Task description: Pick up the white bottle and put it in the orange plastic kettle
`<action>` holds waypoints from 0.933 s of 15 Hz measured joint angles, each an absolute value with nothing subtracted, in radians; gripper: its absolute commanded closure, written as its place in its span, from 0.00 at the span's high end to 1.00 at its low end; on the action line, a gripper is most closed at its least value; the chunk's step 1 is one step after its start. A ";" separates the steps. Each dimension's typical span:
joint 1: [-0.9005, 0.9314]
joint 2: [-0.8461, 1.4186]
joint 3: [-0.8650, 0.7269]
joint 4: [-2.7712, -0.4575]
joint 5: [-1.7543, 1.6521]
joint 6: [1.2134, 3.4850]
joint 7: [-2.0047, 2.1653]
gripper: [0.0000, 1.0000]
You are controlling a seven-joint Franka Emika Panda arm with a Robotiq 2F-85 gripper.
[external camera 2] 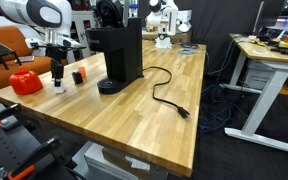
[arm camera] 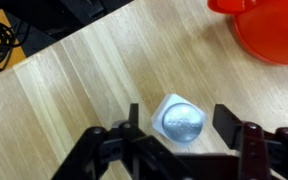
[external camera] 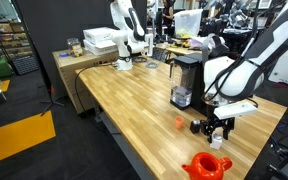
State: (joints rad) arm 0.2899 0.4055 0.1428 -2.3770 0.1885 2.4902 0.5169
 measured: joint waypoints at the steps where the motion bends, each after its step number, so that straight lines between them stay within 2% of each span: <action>1: 0.290 0.406 0.142 -2.375 0.188 2.490 0.517 0.38; 3: 0.290 0.406 0.142 -2.374 0.188 2.490 0.517 0.27; 4: 0.290 0.405 0.142 -2.373 0.188 2.490 0.517 0.25; 14: 0.297 0.365 0.148 -2.370 0.189 2.489 0.507 0.25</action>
State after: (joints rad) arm 0.2967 0.3646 0.1483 -2.3703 0.1885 2.4894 0.5070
